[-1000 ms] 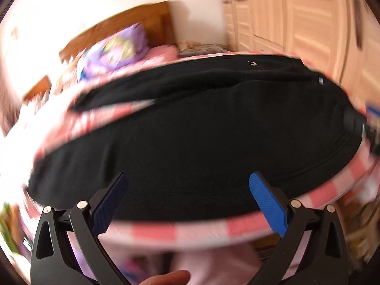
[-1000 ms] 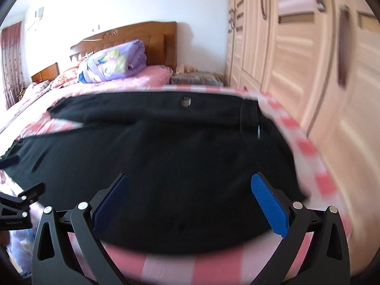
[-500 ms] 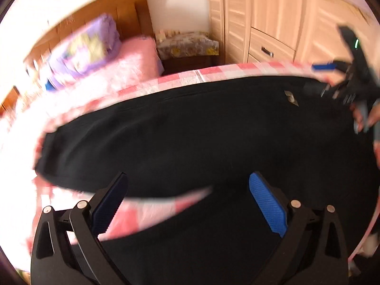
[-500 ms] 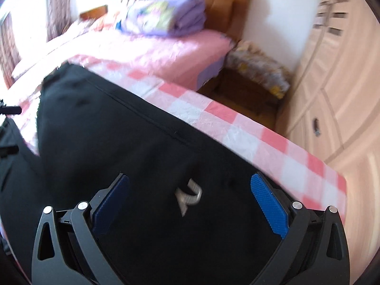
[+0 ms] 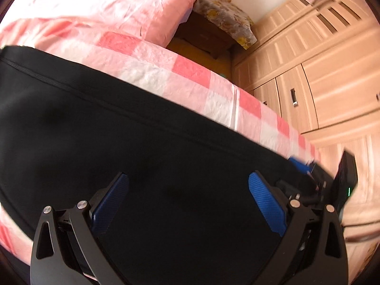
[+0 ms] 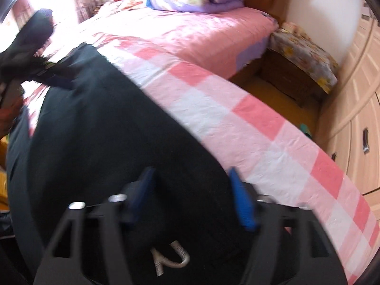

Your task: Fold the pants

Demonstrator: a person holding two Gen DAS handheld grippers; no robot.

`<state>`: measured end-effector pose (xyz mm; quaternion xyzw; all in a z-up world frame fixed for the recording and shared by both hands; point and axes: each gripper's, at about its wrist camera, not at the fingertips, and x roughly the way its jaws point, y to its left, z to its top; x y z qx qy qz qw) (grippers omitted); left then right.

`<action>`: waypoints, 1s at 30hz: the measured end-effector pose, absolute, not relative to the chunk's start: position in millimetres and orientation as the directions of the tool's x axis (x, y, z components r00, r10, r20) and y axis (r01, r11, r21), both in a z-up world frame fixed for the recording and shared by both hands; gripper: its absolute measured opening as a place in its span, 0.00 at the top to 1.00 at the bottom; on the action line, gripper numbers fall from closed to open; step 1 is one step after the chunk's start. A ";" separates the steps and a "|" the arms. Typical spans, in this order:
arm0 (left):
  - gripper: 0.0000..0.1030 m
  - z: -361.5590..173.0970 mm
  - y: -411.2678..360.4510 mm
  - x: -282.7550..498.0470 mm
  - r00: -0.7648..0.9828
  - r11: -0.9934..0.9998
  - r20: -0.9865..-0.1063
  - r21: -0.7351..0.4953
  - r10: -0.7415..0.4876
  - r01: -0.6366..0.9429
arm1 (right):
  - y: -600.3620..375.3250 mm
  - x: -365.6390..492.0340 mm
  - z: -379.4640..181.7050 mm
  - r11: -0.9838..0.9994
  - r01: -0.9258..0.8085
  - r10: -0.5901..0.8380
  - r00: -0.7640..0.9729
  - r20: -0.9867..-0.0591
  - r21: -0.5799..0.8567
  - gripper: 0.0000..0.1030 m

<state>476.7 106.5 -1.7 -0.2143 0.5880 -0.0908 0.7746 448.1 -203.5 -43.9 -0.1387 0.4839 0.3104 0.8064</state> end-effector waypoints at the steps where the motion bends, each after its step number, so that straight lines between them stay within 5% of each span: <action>1: 0.02 -3.3 103.2 481.2 0.290 0.887 -0.871 -0.445 -0.398 -0.121 | -201.6 441.4 -41.1 0.763 -0.644 0.357 0.359 -0.862 0.048 0.68; 4: 0.02 -8.2 94.4 490.1 0.292 0.873 -0.868 -0.460 -0.403 -0.161 | -196.9 411.9 -25.0 0.769 -0.635 0.314 0.482 -0.818 -0.079 0.78; 12: 0.02 -18.5 84.1 506.8 0.345 0.839 -0.862 -0.471 -0.371 -0.274 | -166.3 307.6 5.5 0.765 -0.540 0.226 0.736 -0.639 -0.351 0.81; 14: 0.23 -15.5 85.3 501.3 0.372 0.846 -0.866 -0.450 -0.334 -0.286 | -155.3 276.9 6.2 0.761 -0.496 0.190 0.786 -0.588 -0.418 0.87; 15: 0.61 -10.6 86.1 492.0 0.383 0.868 -0.879 -0.406 -0.285 -0.286 | -150.9 269.3 5.6 0.759 -0.468 0.163 0.810 -0.564 -0.452 0.91; 16: 0.87 -5.1 88.8 484.9 0.408 0.869 -0.866 -0.416 -0.289 -0.268 | -147.6 256.5 4.8 0.758 -0.438 0.135 0.830 -0.542 -0.483 0.91; 21: 0.89 61.1 106.0 389.3 0.646 0.871 -0.692 -0.484 -0.322 -0.085 | -146.3 188.4 4.6 0.787 -0.348 0.094 0.884 -0.458 -0.510 0.91; 25: 0.89 95.9 101.8 259.7 0.794 0.919 -0.534 -0.388 -0.290 0.075 | -147.7 122.5 -1.0 0.813 -0.320 0.096 0.897 -0.431 -0.486 0.91; 30: 0.89 35.4 103.2 152.3 0.787 0.937 -0.554 -0.338 -0.273 0.086 | -151.1 75.6 -41.2 0.841 -0.347 0.064 0.825 -0.561 -0.415 0.90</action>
